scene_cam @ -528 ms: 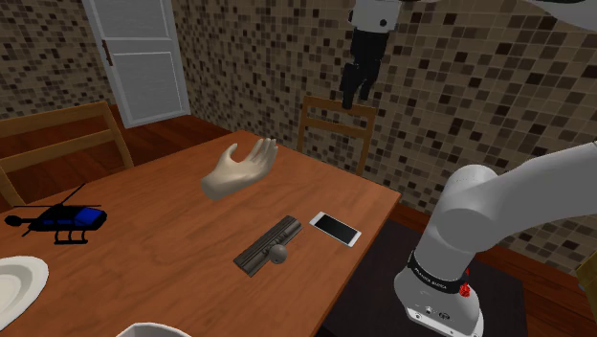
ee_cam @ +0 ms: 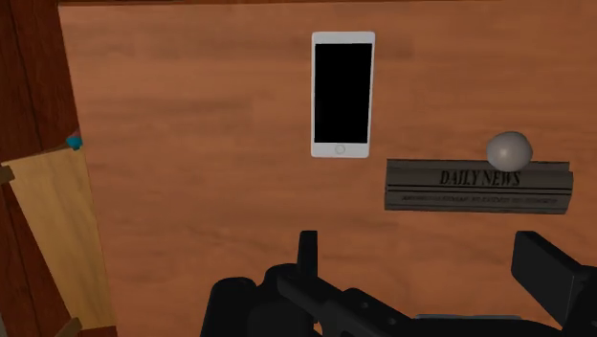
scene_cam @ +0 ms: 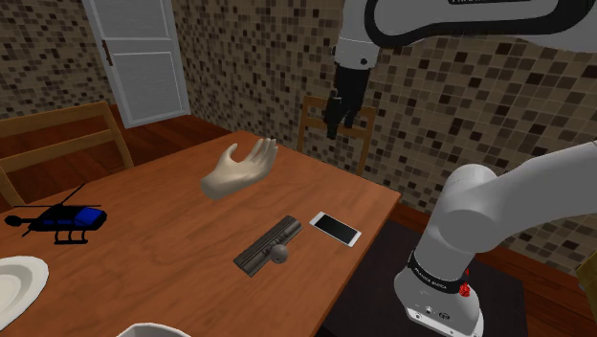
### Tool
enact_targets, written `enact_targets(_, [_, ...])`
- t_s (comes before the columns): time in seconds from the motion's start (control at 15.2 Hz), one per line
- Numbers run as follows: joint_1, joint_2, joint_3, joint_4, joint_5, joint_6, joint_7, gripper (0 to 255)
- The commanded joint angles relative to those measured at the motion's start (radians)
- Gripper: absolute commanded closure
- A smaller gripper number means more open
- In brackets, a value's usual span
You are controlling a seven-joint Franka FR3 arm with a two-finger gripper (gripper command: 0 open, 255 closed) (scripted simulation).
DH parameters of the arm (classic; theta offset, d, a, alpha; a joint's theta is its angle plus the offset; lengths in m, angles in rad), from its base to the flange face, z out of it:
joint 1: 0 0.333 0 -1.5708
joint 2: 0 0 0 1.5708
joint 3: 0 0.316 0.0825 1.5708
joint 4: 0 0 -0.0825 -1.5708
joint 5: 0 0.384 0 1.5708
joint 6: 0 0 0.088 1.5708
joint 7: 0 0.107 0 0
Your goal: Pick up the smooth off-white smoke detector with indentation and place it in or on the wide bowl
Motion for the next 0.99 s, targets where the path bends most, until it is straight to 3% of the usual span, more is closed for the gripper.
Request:
enact_targets(0.0, [0.012, 0.012, 0.007, -0.047, 0.019, 0.057, 0.005, 0])
enact_targets(0.46, [0.07, 0.089, 0.058, -0.196, 0.106, 0.278, 0.036, 0])
enact_targets(0.92, [0.143, 0.25, 0.117, -0.287, 0.205, 0.528, 0.053, 0])
